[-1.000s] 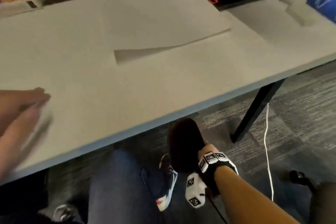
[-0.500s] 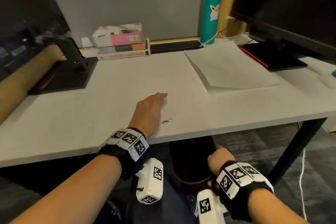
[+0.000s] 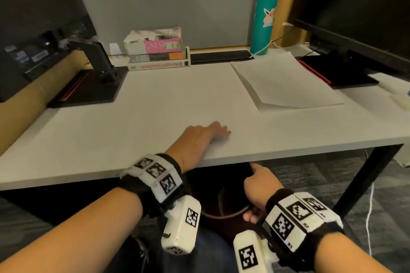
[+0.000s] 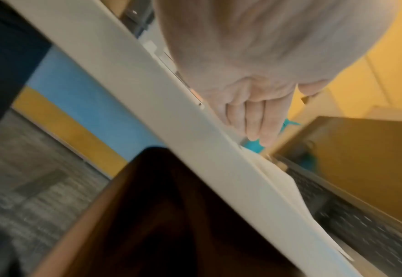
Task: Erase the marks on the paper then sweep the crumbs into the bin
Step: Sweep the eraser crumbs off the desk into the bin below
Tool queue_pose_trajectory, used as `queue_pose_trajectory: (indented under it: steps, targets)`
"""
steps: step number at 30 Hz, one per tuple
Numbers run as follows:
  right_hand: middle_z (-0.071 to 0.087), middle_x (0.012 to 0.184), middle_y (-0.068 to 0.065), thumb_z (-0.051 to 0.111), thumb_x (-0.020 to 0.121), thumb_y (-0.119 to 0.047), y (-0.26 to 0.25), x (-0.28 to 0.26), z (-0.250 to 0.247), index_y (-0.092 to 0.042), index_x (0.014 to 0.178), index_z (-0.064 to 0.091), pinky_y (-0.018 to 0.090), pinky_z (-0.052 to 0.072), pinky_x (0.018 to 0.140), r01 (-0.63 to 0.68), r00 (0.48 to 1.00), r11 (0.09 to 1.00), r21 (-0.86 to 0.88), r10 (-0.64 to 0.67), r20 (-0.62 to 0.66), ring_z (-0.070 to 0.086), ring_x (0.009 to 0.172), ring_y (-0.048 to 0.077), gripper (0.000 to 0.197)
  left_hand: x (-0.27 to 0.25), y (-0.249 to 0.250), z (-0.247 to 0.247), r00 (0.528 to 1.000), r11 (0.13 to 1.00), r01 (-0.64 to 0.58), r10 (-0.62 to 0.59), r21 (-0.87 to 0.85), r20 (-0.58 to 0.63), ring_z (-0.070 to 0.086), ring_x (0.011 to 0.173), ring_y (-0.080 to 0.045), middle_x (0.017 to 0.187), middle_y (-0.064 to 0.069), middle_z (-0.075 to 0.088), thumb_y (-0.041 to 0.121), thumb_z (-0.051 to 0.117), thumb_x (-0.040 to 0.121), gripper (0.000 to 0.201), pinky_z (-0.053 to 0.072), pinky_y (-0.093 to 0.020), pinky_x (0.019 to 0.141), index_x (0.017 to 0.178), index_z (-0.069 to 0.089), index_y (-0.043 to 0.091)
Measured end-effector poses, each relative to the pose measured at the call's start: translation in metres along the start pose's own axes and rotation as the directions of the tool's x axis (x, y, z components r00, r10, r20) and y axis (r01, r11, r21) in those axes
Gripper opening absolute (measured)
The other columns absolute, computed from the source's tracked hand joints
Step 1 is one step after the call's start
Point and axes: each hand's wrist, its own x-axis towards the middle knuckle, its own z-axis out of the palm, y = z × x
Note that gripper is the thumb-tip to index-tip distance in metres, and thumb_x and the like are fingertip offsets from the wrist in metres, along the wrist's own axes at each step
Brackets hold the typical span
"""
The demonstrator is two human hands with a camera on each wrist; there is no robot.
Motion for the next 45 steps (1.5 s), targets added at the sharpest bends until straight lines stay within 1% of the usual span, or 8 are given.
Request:
queue_pose_trajectory:
  steps: [3, 16, 21, 27, 31, 36, 40, 45]
  targets:
    - [0.064, 0.115, 0.018, 0.035, 0.079, -0.01, -0.002, -0.004, 0.0, -0.019, 0.125, 0.051, 0.022, 0.036, 0.053, 0.005, 1.0, 1.0, -0.006, -0.005, 0.009, 0.053, 0.083, 0.026, 0.049, 0.013, -0.008, -0.014, 0.984, 0.994, 0.105, -0.106, -0.012, -0.142, 0.044, 0.13, -0.028, 0.154, -0.012, 0.028, 0.006, 0.031, 0.101, 0.046, 0.03, -0.032, 0.102, 0.147, 0.027, 0.009]
    - [0.062, 0.119, 0.02, 0.039, 0.079, -0.009, -0.012, 0.002, 0.001, -0.012, 0.121, 0.055, 0.037, 0.051, 0.073, -0.02, 1.0, 1.0, -0.011, 0.02, -0.017, 0.053, 0.09, 0.027, 0.044, 0.008, 0.001, 0.006, 0.996, 0.951, -0.007, -0.02, 0.309, 0.084, 0.023, 0.144, -0.024, 0.16, -0.009, 0.007, 0.016, 0.027, 0.102, 0.053, 0.019, -0.031, 0.114, 0.152, 0.01, 0.012]
    - [0.061, 0.122, 0.019, 0.038, 0.081, -0.01, -0.012, 0.001, 0.0, -0.012, 0.125, 0.051, 0.023, 0.037, 0.057, 0.006, 1.0, 0.999, -0.046, -0.005, 0.024, 0.054, 0.092, 0.026, 0.046, -0.006, 0.015, -0.002, 0.993, 0.98, -0.012, 0.034, -0.198, 0.109, 0.044, 0.131, -0.028, 0.141, -0.012, 0.05, 0.045, 0.025, 0.092, 0.058, 0.029, -0.031, 0.108, 0.135, 0.051, 0.017]
    - [0.058, 0.129, 0.017, 0.038, 0.086, -0.01, -0.014, -0.001, -0.004, -0.01, 0.131, 0.047, 0.024, 0.04, 0.05, 0.019, 1.0, 0.994, -0.104, -0.017, 0.026, 0.052, 0.095, 0.022, 0.046, -0.001, 0.005, 0.008, 0.99, 0.997, 0.068, -0.071, 0.028, 0.123, 0.019, 0.145, -0.019, 0.159, -0.006, 0.015, 0.034, 0.028, 0.101, 0.052, 0.013, -0.026, 0.115, 0.151, 0.024, 0.019]
    - [0.059, 0.126, 0.02, 0.038, 0.089, -0.008, -0.016, -0.002, -0.006, -0.005, 0.128, 0.049, 0.025, 0.036, 0.052, 0.026, 0.999, 0.99, -0.137, -0.021, 0.033, 0.051, 0.089, 0.021, 0.04, -0.022, 0.016, 0.008, 0.97, 0.913, 0.058, 0.044, -0.403, 0.24, 0.051, 0.126, -0.022, 0.133, -0.01, 0.059, 0.058, 0.041, 0.085, 0.066, 0.032, -0.023, 0.104, 0.124, 0.062, 0.009]
    - [0.06, 0.123, 0.014, 0.039, 0.087, -0.009, -0.014, -0.005, -0.007, -0.01, 0.13, 0.047, 0.019, 0.041, 0.049, 0.0, 0.999, 0.995, -0.103, 0.005, 0.048, 0.049, 0.071, 0.02, 0.044, 0.007, 0.002, -0.02, 0.997, 0.952, 0.049, -0.065, -0.301, -0.045, 0.038, 0.137, -0.021, 0.142, -0.005, 0.049, 0.031, 0.016, 0.105, 0.049, 0.021, -0.021, 0.104, 0.136, 0.051, 0.015]
    - [0.058, 0.129, 0.016, 0.039, 0.087, -0.012, -0.015, -0.005, -0.01, -0.011, 0.132, 0.047, 0.015, 0.042, 0.041, 0.011, 0.999, 0.989, -0.145, -0.004, 0.044, 0.053, 0.07, 0.019, 0.046, -0.003, 0.003, 0.001, 0.99, 0.999, 0.008, 0.0, -0.053, 0.142, 0.046, 0.13, -0.026, 0.141, -0.012, 0.05, 0.052, 0.019, 0.093, 0.063, 0.026, -0.032, 0.109, 0.13, 0.056, 0.016]
    - [0.063, 0.112, 0.017, 0.039, 0.089, -0.01, -0.012, -0.022, -0.015, -0.014, 0.129, 0.049, 0.029, 0.054, 0.049, -0.017, 0.996, 1.0, 0.006, 0.017, 0.085, 0.058, 0.069, 0.023, 0.042, -0.038, 0.018, 0.009, 0.984, 0.864, 0.014, 0.078, -0.504, 0.16, 0.066, 0.104, -0.018, 0.103, -0.002, 0.075, 0.058, 0.056, 0.073, 0.05, 0.043, -0.029, 0.099, 0.093, 0.078, 0.017]
